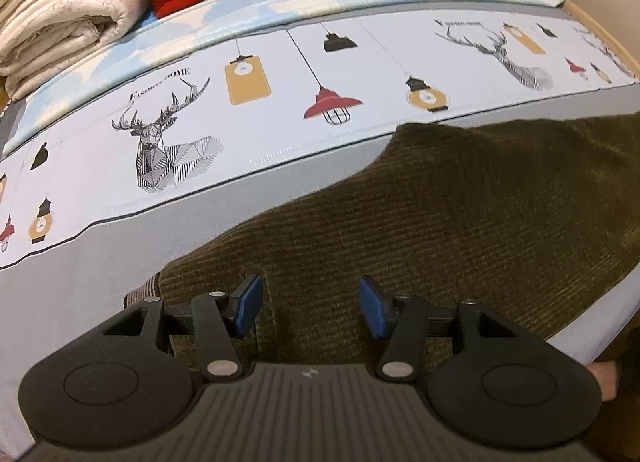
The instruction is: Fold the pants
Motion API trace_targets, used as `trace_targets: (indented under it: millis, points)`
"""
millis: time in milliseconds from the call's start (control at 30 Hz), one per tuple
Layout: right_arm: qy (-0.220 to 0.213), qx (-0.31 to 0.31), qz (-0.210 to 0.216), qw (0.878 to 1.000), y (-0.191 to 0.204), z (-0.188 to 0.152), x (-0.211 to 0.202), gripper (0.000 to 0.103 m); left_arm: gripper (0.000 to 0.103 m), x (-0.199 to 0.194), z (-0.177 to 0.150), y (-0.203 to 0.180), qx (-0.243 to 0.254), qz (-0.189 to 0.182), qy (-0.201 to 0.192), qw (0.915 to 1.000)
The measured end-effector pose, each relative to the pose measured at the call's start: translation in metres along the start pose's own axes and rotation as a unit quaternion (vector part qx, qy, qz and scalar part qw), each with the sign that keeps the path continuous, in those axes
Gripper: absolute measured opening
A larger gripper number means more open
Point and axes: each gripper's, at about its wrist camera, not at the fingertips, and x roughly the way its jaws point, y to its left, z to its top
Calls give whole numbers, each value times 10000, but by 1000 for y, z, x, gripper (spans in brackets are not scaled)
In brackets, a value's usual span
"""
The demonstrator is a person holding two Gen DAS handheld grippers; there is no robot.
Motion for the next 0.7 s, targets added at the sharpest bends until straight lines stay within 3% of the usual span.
trace_targets:
  millis: [67, 133, 233, 333, 367, 467, 533, 633, 700]
  points:
    - [-591, -1209, 194, 9907, 58, -15, -32, 14, 58, -2, 2, 1, -16, -22, -52, 10000]
    - [-1022, -2211, 396, 9691, 112, -39, -62, 14, 58, -5, 3, 2, -32, -60, -121, 9999]
    - [-1405, -3254, 1031, 9294, 191, -88, -106, 14, 59, -9, 2, 6, -87, -106, -182, 9997]
    - [-1613, -4110, 1713, 8808, 262, -152, -146, 14, 58, -12, -2, 11, -160, -133, -213, 9996]
    - [-1620, -4406, 2017, 8596, 283, -181, -158, 14, 58, -12, -4, 14, -190, -130, -208, 9995]
    - [-1496, -5172, 2711, 7979, 324, -264, -179, 14, 58, -14, -11, 25, -279, -90, -185, 9994]
    - [-1131, -5654, 2988, 7604, 336, -318, -176, 14, 58, -15, -16, 34, -342, -67, -166, 9993]
    - [-268, -6471, 3019, 6996, 341, -395, -157, 14, 58, -17, -24, 45, -448, -39, -133, 9989]
    - [-141, -6867, 2830, 6695, 338, -424, -148, 15, 58, -18, -28, 50, -496, -33, -113, 9987]
